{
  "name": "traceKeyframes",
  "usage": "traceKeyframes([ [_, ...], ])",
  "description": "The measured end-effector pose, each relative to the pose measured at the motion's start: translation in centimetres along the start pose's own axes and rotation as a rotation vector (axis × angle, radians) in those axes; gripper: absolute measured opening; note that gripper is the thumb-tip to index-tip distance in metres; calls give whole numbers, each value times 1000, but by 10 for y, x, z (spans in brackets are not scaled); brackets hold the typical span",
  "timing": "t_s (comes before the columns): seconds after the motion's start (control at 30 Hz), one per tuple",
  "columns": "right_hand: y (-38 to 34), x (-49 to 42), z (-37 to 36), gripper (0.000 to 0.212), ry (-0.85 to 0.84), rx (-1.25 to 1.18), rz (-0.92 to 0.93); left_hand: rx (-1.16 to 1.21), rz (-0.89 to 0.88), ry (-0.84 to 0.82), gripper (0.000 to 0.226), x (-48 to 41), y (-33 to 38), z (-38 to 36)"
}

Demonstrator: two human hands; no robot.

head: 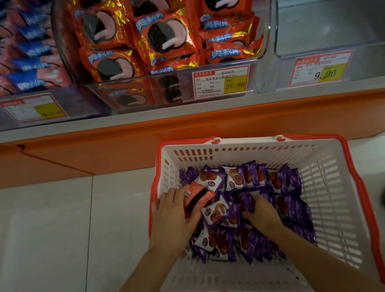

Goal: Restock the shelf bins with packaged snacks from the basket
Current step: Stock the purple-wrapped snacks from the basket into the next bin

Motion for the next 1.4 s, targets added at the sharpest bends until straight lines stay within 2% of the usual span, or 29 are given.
traceKeyframes([
  [0.07, -3, 2, 6, 33, 9, 52, 37, 58, 6, 23, 55, 1, 1, 3],
  [0.17, -13, 14, 26, 28, 18, -4, 128, 204, 36, 36, 45, 2, 4, 5],
  [0.27, -28, 37, 58, 30, 15, -119, 220, 390, 39, 21, 40, 4, 18, 11],
  [0.4, -72, 76, 108, 36, 57, -231, 458, 548, 32, 27, 41, 3, 39, 22],
  [0.53, -116, 114, 139, 50, 25, -454, 611, 576, 43, 95, 56, 1, 54, 37],
  [0.6, -129, 127, 148, 51, 7, -487, 654, 565, 7, 133, 57, 1, 65, 47],
  [0.73, -137, 137, 157, 34, 2, -442, 649, 557, -67, 139, 56, 4, 84, 62],
  [0.83, -142, 149, 166, 36, 75, -309, 692, 585, -50, 110, 49, 7, 95, 68],
  [0.97, -153, 171, 177, 36, 194, -201, 768, 739, 12, 143, 48, 8, 99, 77],
  [1.1, -156, 174, 199, 26, 275, -279, 726, 1049, 119, 185, 37, 5, 91, 81],
  [1.2, -162, 172, 209, 25, 253, -298, 711, 1169, 103, 180, 25, 6, 92, 85],
  [1.4, -166, 172, 209, 29, 190, -328, 702, 1255, 128, 209, 27, 2, 91, 93],
])
Point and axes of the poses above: each hand's wrist, its own x-axis away from the middle knuckle, its own z-axis out of the back of the hand, y = z × x, the point moved 8 cm from there along -x, towards the middle knuckle, and after that the axes turned 12 degrees about x, right-handed, at the moved point
